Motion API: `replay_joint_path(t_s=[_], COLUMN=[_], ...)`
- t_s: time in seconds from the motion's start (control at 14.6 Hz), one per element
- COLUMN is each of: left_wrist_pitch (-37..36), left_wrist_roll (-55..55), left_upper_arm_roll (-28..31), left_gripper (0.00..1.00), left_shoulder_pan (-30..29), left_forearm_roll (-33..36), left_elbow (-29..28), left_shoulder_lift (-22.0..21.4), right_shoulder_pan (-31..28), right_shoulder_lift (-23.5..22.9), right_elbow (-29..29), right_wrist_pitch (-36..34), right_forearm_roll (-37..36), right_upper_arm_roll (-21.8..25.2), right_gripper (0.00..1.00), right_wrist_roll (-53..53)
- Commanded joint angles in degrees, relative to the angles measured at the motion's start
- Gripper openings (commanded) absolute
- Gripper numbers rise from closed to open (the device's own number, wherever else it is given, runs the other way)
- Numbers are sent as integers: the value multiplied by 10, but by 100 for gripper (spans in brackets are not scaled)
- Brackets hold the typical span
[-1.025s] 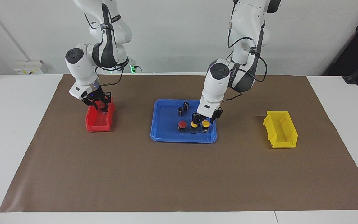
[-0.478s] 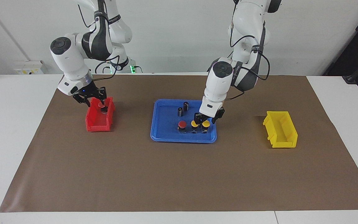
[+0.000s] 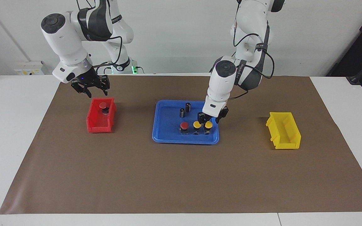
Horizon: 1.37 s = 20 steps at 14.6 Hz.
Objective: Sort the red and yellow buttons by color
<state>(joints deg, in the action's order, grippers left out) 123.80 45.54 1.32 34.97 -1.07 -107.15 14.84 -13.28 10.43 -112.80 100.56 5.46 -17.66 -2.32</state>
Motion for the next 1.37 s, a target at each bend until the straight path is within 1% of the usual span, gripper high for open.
replay_joint_path(t_s=[0.0,0.07,0.14,0.27,0.41,0.61,0.75,0.82,1.09,1.3], left_wrist_pitch=[1,3,14,35,37,36,38,42,46,53], left_wrist_roll=[-6,-12,-12,-12,-11,-11,-7,-3,2,2], left_upper_arm_roll=[4,3,3,3,3,3,3,3,2,2], left_gripper=[72,71,71,70,70,64,58,57,55,55], left_shoulder_pan=[3,3,3,7,8,9,10,10,13,14], left_forearm_roll=[10,10,10,10,10,10,10,10,10,10], left_elbow=[-24,-29,-37,-46,-46,-46,-46,-46,-46,-53], left_shoulder_lift=[-19,-22,-23,-21,-20,-20,-20,-20,-20,-20], right_shoulder_pan=[25,45,58,75,78,99,120,131,134,150], right_shoulder_lift=[-30,-35,-36,-36,-31,-37,-53,-59,-70,-86], right_elbow=[51,62,61,52,23,-3,-3,-3,-8,-13], right_wrist_pitch=[-28,-36,-30,-4,26,69,89,97,116,140], right_forearm_roll=[8,7,7,7,7,7,7,6,6,5], right_upper_arm_roll=[-13,-12,-12,-13,-12,-13,-13,-12,-13,-13], right_gripper=[72,72,72,72,72,72,72,72,73,73], right_wrist_roll=[61,97,124,158,161,183,214,225,236,255])
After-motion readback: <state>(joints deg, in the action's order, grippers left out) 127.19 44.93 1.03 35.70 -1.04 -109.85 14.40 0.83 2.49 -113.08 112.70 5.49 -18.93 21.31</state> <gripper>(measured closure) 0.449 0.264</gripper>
